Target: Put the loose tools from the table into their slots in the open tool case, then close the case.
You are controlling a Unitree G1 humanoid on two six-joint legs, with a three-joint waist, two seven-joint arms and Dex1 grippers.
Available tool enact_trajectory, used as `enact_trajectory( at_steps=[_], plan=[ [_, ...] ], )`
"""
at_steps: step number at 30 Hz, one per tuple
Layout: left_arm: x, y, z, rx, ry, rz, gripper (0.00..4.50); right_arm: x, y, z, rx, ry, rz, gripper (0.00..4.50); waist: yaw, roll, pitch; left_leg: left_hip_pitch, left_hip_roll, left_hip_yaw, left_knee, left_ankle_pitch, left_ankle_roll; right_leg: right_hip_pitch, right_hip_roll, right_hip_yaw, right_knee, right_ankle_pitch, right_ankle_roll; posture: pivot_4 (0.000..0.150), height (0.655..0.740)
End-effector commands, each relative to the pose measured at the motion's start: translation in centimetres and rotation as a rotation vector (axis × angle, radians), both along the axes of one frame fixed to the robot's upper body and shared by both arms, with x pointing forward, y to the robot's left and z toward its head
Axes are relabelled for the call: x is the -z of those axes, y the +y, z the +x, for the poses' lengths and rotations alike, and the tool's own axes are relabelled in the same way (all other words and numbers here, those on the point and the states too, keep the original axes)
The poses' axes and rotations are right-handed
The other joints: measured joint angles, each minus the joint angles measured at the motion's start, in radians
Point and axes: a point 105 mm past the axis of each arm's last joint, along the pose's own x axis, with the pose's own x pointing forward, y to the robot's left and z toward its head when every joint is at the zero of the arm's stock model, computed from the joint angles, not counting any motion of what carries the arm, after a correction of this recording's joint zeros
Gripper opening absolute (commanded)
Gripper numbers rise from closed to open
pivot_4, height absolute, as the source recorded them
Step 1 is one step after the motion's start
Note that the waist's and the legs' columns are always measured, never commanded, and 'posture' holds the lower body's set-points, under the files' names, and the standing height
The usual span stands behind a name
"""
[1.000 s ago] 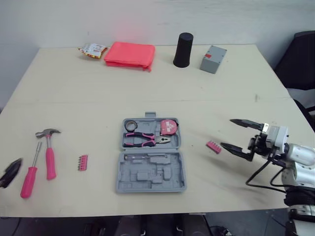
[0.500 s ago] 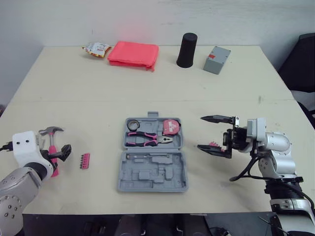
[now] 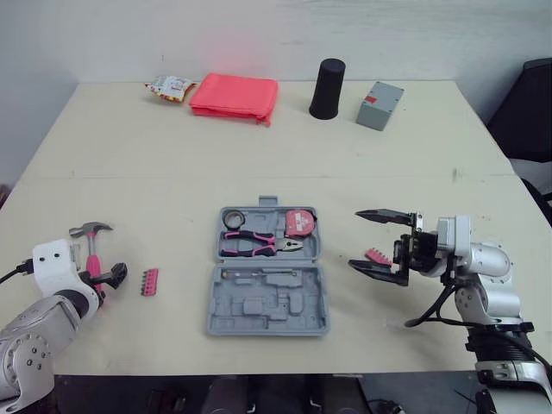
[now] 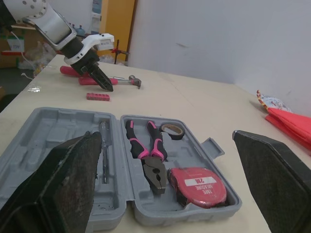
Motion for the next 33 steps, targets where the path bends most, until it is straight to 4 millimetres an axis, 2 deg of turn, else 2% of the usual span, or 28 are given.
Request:
enact_trajectory(
  at_steps=[1, 3, 6, 7, 9, 11, 12, 15, 16, 17, 19, 20, 22, 27, 29, 33],
  plan=[
    [3.9, 1.0, -1.0, -0.06, 0.087, -0.09, 2.91, -1.3, 0.1, -0.4, -0.005, -0.063, 0.034, 4.5, 0.0, 0.004, -0.002, 0.0, 0.0, 0.0, 0.0, 0.0, 0.0, 0.0, 0.0, 0.0, 0.0, 0.0, 0.0, 0.15, 0.74],
    [4.2, 1.2, -1.1, -0.06, 0.087, -0.096, 2.03, -1.3, 0.3, -0.6, -0.02, -0.068, 0.024, 4.5, 0.003, 0.012, -0.007, 0.001, 0.0, 0.001, 0.0, 0.0, 0.0, 0.0, -0.001, 0.001, 0.0, 0.0, 0.0, 0.15, 0.74],
    [3.6, 1.8, -1.2, -0.065, 0.056, -0.085, 0.74, -1.4, 0.5, -0.8, -0.027, -0.068, 0.015, 4.5, 0.002, 0.014, -0.008, 0.002, 0.0, 0.002, 0.0, 0.0, 0.0, 0.0, 0.0, 0.001, 0.001, 0.0, 0.0, 0.15, 0.74],
    [3.1, 2.2, -1.2, -0.074, 0.031, -0.074, 0.56, -1.4, 0.6, -0.8, -0.025, -0.066, 0.011, 4.5, 0.001, 0.014, -0.008, 0.002, 0.0, 0.002, 0.0, 0.0, 0.0, 0.0, 0.0, 0.001, 0.001, 0.0, 0.0, 0.15, 0.74],
    [1.4, 2.6, -0.5, -0.069, -0.076, -0.049, 0.56, -1.4, 0.7, -0.9, -0.023, -0.065, 0.008, 4.5, 0.002, 0.014, -0.008, 0.002, 0.0, 0.002, 0.0, 0.0, 0.0, 0.0, -0.001, 0.002, 0.002, 0.0, 0.0, 0.15, 0.74],
    [-2.6, 1.6, 0.7, 0.008, -0.252, 0.003, 0.56, -1.7, 0.8, -1.1, -0.02, -0.071, 0.004, 4.5, 0.002, 0.013, -0.008, 0.002, 0.0, 0.002, 0.0, 0.0, 0.0, -0.001, -0.001, 0.002, 0.002, 0.0, 0.0, 0.15, 0.74],
    [-4.5, 1.1, 1.0, 0.058, -0.333, 0.038, 0.56, -1.9, 0.9, -1.2, -0.017, -0.074, 0.002, 4.5, 0.003, 0.01, -0.006, 0.001, 0.0, 0.002, 0.0, 0.0, 0.0, -0.001, -0.001, 0.002, 0.002, 0.0, 0.0, 0.15, 0.74],
    [-7.4, 0.2, 1.2, 0.163, -0.459, 0.114, 0.56, -2.1, 0.9, -1.4, -0.007, -0.073, -0.008, 4.5, 0.003, -0.004, -0.002, -0.002, 0.0, 0.001, 0.0, 0.001, 0.0, -0.003, -0.001, 0.0, 0.002, 0.0, 0.0, 0.15, 0.74],
    [-8.9, -0.5, 1.1, 0.25, -0.514, 0.178, 0.56, -2.3, 0.7, -1.5, 0.004, -0.075, -0.018, 4.5, 0.002, -0.005, -0.002, -0.002, 0.0, 0.001, 0.0, 0.0, 0.0, -0.002, -0.001, 0.001, 0.001, 0.0, 0.0, 0.15, 0.74],
    [-11.0, -2.5, 1.0, 0.425, -0.593, 0.266, 0.56, -2.5, 0.3, -1.5, 0.025, -0.082, -0.029, 4.5, 0.0, -0.007, -0.002, -0.003, 0.0, 0.001, 0.0, 0.0, 0.0, -0.002, -0.001, 0.001, 0.001, 0.0, 0.0, 0.15, 0.74],
    [-12.5, -6.1, 0.4, 0.723, -0.647, 0.386, 0.56, -2.9, -0.4, -1.5, 0.054, -0.098, -0.043, 4.5, -0.001, -0.007, -0.002, -0.003, 0.0, 0.001, 0.0, -0.002, 0.0, -0.002, -0.001, 0.0, -0.003, 0.0, 0.0, 0.15, 0.74],
    [-12.4, -7.3, 0.0, 0.828, -0.644, 0.416, 0.56, -3.0, -0.6, -1.5, 0.063, -0.105, -0.046, 4.5, -0.001, -0.007, -0.002, -0.003, 0.0, 0.002, -0.001, -0.003, 0.0, -0.002, -0.001, 0.0, -0.005, 0.0, 0.0, 0.15, 0.74],
    [-11.1, -11.1, -0.6, 1.124, -0.566, 0.408, 0.56, -2.2, -1.5, -1.9, 0.052, -0.073, -0.097, 4.5, 0.004, -0.005, -0.002, -0.003, -0.001, 0.002, -0.002, -0.003, 0.0, -0.001, -0.001, 0.0, -0.007, 0.0, 0.0, 0.15, 0.74],
    [-8.6, -17.9, -1.9, 1.617, -0.443, 0.383, 0.56, -0.6, -3.7, -2.5, 0.088, 0.048, -0.133, 4.5, 0.004, -0.002, 0.0, -0.003, 0.0, 0.003, -0.003, 0.0, 0.007, -0.001, 0.001, 0.0, -0.008, 0.0, 0.0, 0.15, 0.74],
    [-7.3, -19.3, -1.9, 1.709, -0.362, 0.371, 0.56, 0.1, -4.2, -2.9, 0.101, 0.07, -0.147, 4.5, 0.002, -0.002, 0.0, -0.003, 0.0, 0.003, -0.002, 0.0, 0.007, -0.001, 0.001, 0.0, -0.008, 0.0, 0.0, 0.15, 0.74],
    [-5.8, -20.7, -1.9, 1.83, -0.257, 0.378, 0.56, 1.3, -4.7, -3.9, 0.104, 0.134, -0.17, 4.5, -0.005, -0.001, 0.001, -0.001, 0.002, 0.006, -0.002, 0.001, 0.007, -0.001, 0.003, 0.002, -0.006, 0.0, 0.0, 0.15, 0.74]
  ],
)
